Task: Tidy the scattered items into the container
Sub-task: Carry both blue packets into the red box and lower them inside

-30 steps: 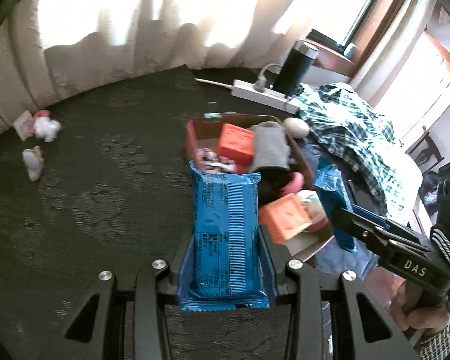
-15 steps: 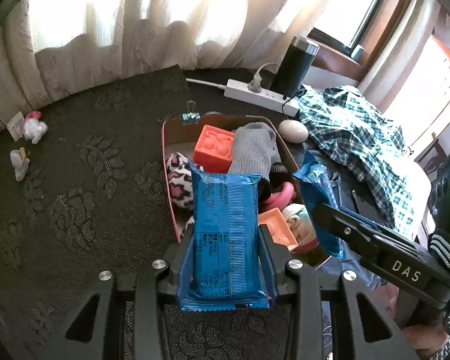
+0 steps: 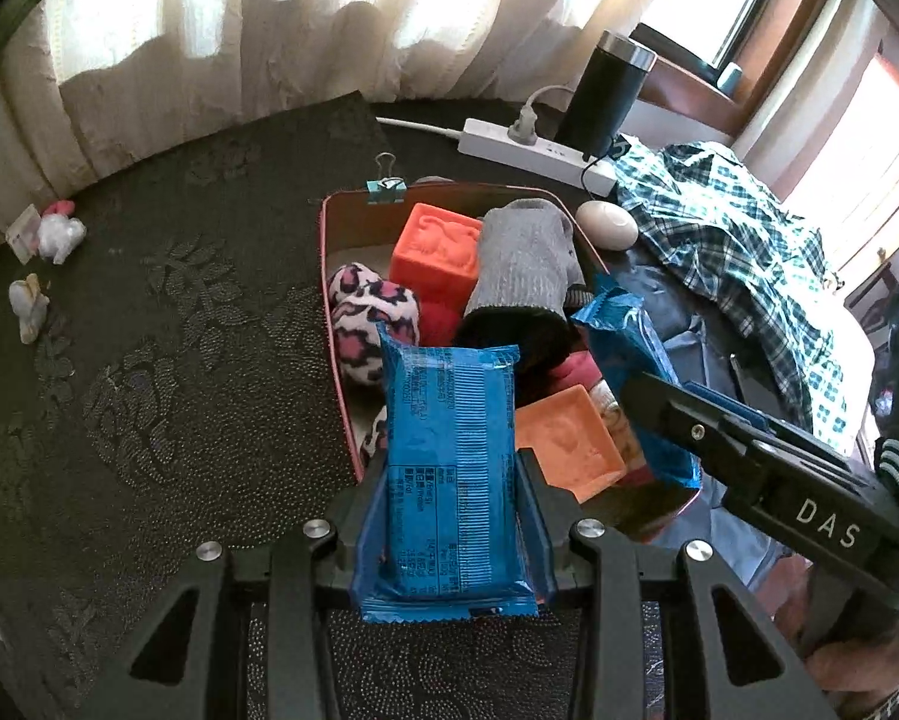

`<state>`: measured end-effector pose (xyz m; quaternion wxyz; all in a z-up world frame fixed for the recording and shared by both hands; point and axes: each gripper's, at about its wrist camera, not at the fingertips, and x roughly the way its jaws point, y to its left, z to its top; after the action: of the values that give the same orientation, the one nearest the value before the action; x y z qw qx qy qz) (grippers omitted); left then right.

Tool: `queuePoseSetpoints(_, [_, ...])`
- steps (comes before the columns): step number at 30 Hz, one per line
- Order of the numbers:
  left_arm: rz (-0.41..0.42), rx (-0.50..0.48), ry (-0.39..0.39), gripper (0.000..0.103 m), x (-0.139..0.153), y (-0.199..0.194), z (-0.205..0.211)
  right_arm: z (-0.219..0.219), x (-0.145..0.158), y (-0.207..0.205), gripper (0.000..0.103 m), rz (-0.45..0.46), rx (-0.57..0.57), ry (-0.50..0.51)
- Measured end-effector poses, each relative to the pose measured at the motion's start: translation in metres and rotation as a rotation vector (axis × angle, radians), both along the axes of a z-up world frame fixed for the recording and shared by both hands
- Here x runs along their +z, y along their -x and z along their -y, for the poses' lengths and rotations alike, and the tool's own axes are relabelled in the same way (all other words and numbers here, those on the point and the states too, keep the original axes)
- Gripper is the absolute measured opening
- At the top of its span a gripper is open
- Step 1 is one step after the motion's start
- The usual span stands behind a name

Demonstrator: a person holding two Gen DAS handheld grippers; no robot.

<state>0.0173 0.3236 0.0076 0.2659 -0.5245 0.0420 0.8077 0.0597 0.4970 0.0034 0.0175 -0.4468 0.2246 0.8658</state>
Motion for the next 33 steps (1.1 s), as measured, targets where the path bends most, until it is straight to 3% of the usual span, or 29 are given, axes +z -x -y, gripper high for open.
queuePoseSetpoints(6, [0.027,-0.013,0.017,0.042,-0.004,0.003,-0.002,-0.001,0.000,0.003,0.059,0.002,0.000,0.002])
queuePoseSetpoints(11, [0.042,-0.005,0.005,0.055,-0.003,0.005,0.003,-0.001,0.000,0.004,0.059,0.005,0.002,0.007])
queuePoseSetpoints(33, [0.044,0.075,-0.022,0.055,0.007,0.013,0.040,0.028,0.002,0.003,0.059,0.007,0.069,0.075])
